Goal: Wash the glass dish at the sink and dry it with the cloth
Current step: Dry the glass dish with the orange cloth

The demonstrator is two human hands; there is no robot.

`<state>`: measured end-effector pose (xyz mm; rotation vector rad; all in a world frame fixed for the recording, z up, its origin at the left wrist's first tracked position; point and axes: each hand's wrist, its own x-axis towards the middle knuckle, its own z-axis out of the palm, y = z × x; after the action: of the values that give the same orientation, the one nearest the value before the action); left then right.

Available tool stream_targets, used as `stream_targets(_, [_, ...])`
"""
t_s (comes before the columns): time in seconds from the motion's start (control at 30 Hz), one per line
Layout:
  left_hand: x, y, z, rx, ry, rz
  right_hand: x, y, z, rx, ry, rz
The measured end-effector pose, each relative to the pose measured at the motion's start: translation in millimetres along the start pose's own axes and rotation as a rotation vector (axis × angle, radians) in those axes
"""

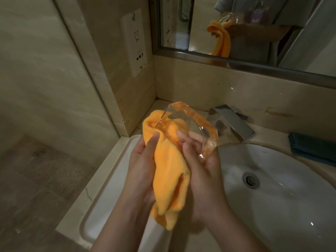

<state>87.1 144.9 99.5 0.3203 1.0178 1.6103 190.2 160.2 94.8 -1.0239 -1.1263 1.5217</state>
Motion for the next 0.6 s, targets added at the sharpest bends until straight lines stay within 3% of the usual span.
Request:
stream_targets(0.17, [2.0, 39.6, -7.9, 0.568, -0.057, 0.312, 11.9, -42.9, -27.7, -0.137, -0.312, 0.121])
stream_targets(0.23, [1.0, 39.8, -3.5, 0.712, -0.137, 0.320, 17.3, -47.1, -24.3, -0.227, -0.250, 0.077])
stream_targets(0.4, [-5.3, 31.1, 7.3, 0.487, -0.229, 0.101, 16.1, -35.6, -15.6, -0.198, -0.017, -0.033])
stream_targets(0.6, [-13.5, 23.8, 4.7, 0.275, -0.213, -0.162, 17.3, -37.8, -10.2, -0.094, 0.050, -0.052])
